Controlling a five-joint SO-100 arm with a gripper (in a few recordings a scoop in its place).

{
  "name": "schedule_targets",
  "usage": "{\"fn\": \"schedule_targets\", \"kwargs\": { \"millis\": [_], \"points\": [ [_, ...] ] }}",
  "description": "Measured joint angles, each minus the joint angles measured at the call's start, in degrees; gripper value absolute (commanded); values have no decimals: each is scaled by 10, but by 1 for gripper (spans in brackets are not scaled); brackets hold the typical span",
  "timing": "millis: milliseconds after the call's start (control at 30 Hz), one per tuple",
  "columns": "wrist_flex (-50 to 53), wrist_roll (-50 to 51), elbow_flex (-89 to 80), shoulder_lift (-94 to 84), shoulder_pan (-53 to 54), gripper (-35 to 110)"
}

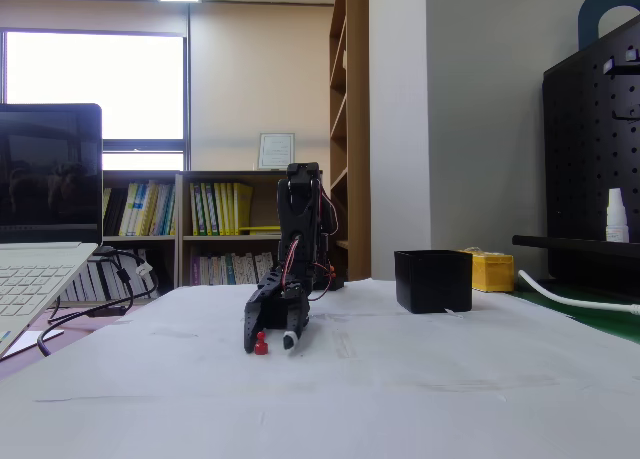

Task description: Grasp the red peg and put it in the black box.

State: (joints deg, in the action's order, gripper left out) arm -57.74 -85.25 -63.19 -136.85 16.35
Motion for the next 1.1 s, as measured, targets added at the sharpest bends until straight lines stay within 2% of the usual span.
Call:
{"fn": "schedule_targets", "kwargs": {
  "millis": [900, 1100],
  "points": [
    [5, -34, 0, 0, 0, 11],
    [6, -35, 0, 0, 0, 0]
  ]
}}
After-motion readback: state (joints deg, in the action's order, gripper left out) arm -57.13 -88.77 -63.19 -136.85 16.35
